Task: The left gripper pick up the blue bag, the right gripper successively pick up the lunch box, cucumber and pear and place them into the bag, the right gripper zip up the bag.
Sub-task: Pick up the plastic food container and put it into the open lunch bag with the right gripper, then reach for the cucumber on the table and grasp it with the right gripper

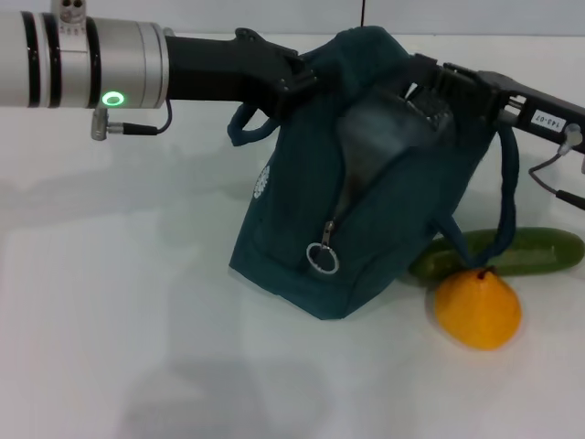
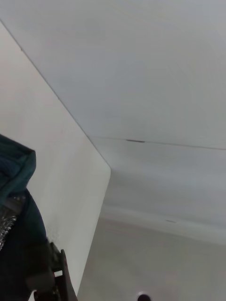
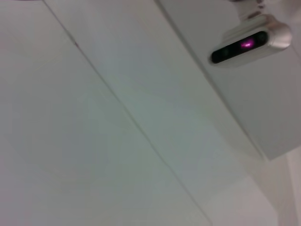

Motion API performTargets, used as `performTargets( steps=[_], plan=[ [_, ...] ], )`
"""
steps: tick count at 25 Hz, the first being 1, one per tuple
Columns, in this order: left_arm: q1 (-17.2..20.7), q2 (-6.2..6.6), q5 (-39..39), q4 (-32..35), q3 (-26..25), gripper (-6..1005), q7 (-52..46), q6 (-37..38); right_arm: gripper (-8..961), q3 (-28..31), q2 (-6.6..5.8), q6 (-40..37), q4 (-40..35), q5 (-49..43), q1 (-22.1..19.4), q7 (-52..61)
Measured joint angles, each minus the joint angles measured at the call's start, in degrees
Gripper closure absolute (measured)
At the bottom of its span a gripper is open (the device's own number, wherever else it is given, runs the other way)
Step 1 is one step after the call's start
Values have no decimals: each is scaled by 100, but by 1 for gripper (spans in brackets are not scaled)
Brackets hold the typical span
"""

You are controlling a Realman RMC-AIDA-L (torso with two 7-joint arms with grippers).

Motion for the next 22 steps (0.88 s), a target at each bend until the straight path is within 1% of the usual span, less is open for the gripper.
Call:
performTargets(
  steps=[4,6,8,9,10,12,13,15,16,18,20,22],
  plan=[
    [-1,0,0,-37,0,953,38,-54,688,46,-8,186,-11,45,-46,-103],
    [-1,0,0,-54,0,953,41,-55,647,120,-9,76,-19,95,-105,-317],
    [-1,0,0,-64,-6,953,42,-55,606,264,-16,-229,-96,124,-192,-553],
    [2,0,0,-65,-12,953,42,-56,585,331,-38,-363,-181,118,-247,-610],
    [8,1,0,-67,-18,953,42,-55,565,369,-73,-483,-313,82,-332,-635],
    [31,6,0,-70,-32,953,43,-56,524,408,-224,-585,-782,-107,-594,-555],
    [39,10,0,-70,-31,953,43,-56,503,410,-276,-582,-978,-253,-688,-469],
    [56,19,4,-70,-30,953,44,-56,462,507,-444,-525,-1551,-754,-898,-137],
    [65,24,14,-70,-30,953,43,-55,436,648,-534,-486,-1883,-1141,-1004,168],
    [79,29,65,-70,-31,953,38,-55,383,1043,-603,-462,-2322,-1785,-1112,648],
    [82,27,169,-70,-42,953,33,-55,330,1515,-609,-533,-2643,-2514,-1125,1014],
    [58,15,270,-75,-36,953,27,-54,330,1769,-623,-639,-2862,-3150,-1085,1223]
  ],
)
